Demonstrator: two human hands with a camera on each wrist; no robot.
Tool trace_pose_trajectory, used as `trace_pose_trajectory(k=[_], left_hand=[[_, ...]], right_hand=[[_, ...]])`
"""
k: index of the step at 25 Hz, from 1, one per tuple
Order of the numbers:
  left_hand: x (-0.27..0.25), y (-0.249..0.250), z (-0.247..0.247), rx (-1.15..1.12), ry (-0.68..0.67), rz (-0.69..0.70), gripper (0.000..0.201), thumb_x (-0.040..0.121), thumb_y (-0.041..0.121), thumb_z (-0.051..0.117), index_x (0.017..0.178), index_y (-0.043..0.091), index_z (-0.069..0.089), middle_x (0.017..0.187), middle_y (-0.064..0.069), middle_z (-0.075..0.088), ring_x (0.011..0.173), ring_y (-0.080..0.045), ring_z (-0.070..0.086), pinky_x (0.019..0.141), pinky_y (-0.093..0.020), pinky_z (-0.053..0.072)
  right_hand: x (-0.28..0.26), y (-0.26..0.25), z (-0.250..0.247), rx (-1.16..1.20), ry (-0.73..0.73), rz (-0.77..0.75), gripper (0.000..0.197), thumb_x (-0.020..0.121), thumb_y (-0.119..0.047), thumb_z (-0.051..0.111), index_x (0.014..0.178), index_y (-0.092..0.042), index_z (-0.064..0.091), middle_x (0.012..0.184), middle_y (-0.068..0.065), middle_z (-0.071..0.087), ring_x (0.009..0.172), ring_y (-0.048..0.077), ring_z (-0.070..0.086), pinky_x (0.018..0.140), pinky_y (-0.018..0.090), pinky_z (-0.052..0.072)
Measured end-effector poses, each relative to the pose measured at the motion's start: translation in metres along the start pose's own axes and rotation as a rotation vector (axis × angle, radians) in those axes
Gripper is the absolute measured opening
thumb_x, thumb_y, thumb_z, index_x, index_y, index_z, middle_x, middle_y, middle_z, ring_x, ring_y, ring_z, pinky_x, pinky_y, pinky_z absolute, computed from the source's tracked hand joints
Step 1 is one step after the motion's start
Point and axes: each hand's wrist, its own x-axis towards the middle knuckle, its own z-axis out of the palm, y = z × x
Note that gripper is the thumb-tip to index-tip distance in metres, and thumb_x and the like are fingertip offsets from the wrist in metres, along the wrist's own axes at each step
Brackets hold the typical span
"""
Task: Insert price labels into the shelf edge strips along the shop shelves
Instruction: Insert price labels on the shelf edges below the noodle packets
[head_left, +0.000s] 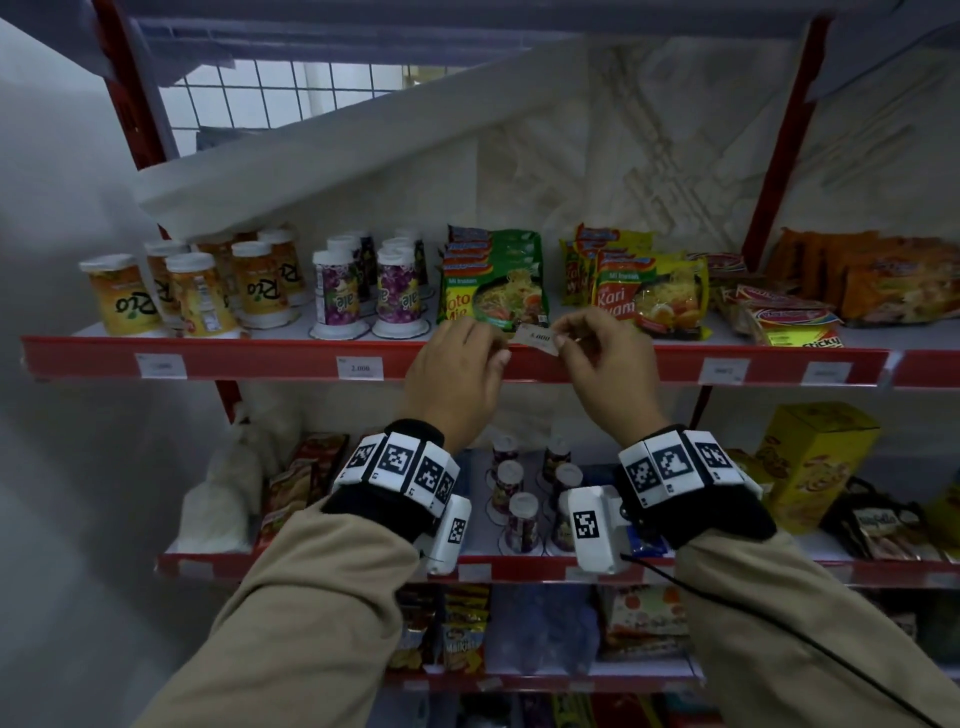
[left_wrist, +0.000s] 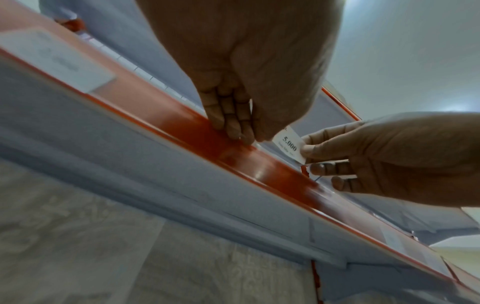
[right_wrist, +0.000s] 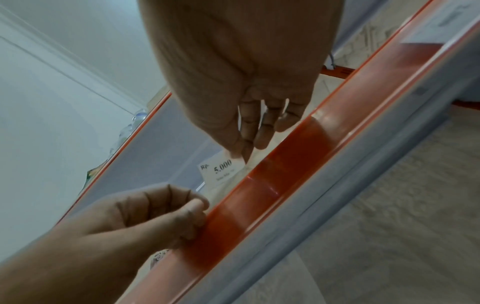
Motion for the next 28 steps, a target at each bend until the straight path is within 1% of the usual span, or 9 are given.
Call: trace_pose_trajectory(k=[2, 5, 8, 10, 13, 15, 19, 21, 28], left_hand=[[0.000, -0.009, -0.008, 0.042, -0.027, 0.018, 0.013, 0.092, 0.019, 0.055, 0.100, 0.010, 0.060, 0.099, -0.006, 0.056, 0.093, -0.024, 0.048, 0.075, -0.037, 0.042], [-0.003, -0.017, -0.016, 0.039, -0.063, -0.018, 0.016, 0.091, 0.020, 0.056, 0.105, 0.013, 0.057, 0.099, -0.004, 0.055, 0.093, -0.023, 0.047, 0.078, -0.036, 0.042], [-0.003, -0.016, -0.016, -0.007, -0.050, -0.050, 0.027, 0.089, 0.022, 0.057, 0.115, 0.014, 0.055, 0.097, -0.002, 0.056, 0.093, -0.023, 0.048, 0.078, -0.037, 0.042], [-0.003, -0.015, -0.014, 0.001, -0.046, -0.028, 0.031, 0.088, 0.023, 0.057, 0.117, 0.015, 0.056, 0.095, -0.004, 0.055, 0.092, -0.024, 0.048, 0.077, -0.039, 0.042], [-0.004, -0.016, -0.012, 0.052, -0.038, 0.001, 0.021, 0.091, 0.030, 0.056, 0.102, 0.013, 0.063, 0.091, -0.007, 0.049, 0.086, -0.026, 0.045, 0.071, -0.039, 0.041], [-0.003, -0.017, -0.011, 0.063, -0.035, 0.006, 0.024, 0.094, 0.031, 0.054, 0.096, 0.010, 0.064, 0.089, -0.009, 0.048, 0.085, -0.026, 0.044, 0.070, -0.041, 0.040], [-0.003, -0.018, -0.010, 0.064, -0.033, 0.012, 0.032, 0.095, 0.033, 0.049, 0.091, 0.007, 0.068, 0.086, -0.010, 0.048, 0.083, -0.027, 0.044, 0.070, -0.039, 0.039], [-0.004, -0.017, -0.011, 0.047, -0.018, 0.012, 0.035, 0.095, 0.033, 0.045, 0.090, 0.006, 0.067, 0.086, -0.010, 0.050, 0.083, -0.028, 0.045, 0.069, -0.039, 0.039], [-0.005, -0.022, -0.007, 0.040, -0.025, 0.032, 0.019, 0.095, 0.017, 0.053, 0.093, 0.002, 0.064, 0.089, -0.016, 0.051, 0.084, -0.032, 0.045, 0.071, -0.046, 0.041]], right_hand=[[0.006, -0.001, 0.002, 0.002, 0.024, -0.019, 0.008, 0.090, -0.015, 0.059, 0.091, -0.020, 0.065, 0.086, -0.004, 0.066, 0.089, 0.024, 0.059, 0.076, 0.041, 0.050], [0.007, -0.006, 0.012, -0.051, -0.059, -0.078, 0.007, 0.090, -0.019, 0.059, 0.092, -0.023, 0.065, 0.091, -0.007, 0.066, 0.094, 0.023, 0.055, 0.079, 0.036, 0.045], [0.004, -0.008, 0.019, -0.122, -0.108, -0.112, 0.006, 0.088, -0.025, 0.060, 0.091, -0.027, 0.065, 0.093, -0.010, 0.066, 0.095, 0.022, 0.052, 0.085, 0.045, 0.042], [0.004, -0.008, 0.018, -0.108, -0.113, -0.117, 0.007, 0.088, -0.024, 0.061, 0.091, -0.027, 0.066, 0.092, -0.010, 0.066, 0.095, 0.022, 0.051, 0.085, 0.048, 0.042], [0.003, -0.008, 0.016, -0.123, -0.163, -0.145, 0.007, 0.087, -0.021, 0.061, 0.090, -0.025, 0.066, 0.085, -0.007, 0.062, 0.090, 0.022, 0.051, 0.081, 0.048, 0.044], [0.003, -0.008, 0.014, -0.137, -0.191, -0.156, 0.006, 0.085, -0.021, 0.062, 0.090, -0.024, 0.065, 0.083, -0.007, 0.059, 0.088, 0.022, 0.051, 0.080, 0.047, 0.044], [0.007, -0.006, 0.010, -0.266, -0.288, -0.162, 0.015, 0.081, -0.025, 0.066, 0.096, -0.023, 0.063, 0.090, -0.004, 0.052, 0.093, 0.022, 0.049, 0.082, 0.043, 0.043], [0.009, -0.006, 0.011, -0.351, -0.309, -0.169, 0.012, 0.082, -0.022, 0.064, 0.095, -0.022, 0.063, 0.093, 0.000, 0.052, 0.095, 0.025, 0.048, 0.082, 0.043, 0.043], [0.007, -0.005, 0.014, -0.399, -0.316, -0.167, 0.011, 0.086, -0.024, 0.062, 0.097, -0.024, 0.064, 0.097, 0.002, 0.052, 0.099, 0.025, 0.045, 0.084, 0.041, 0.039]])
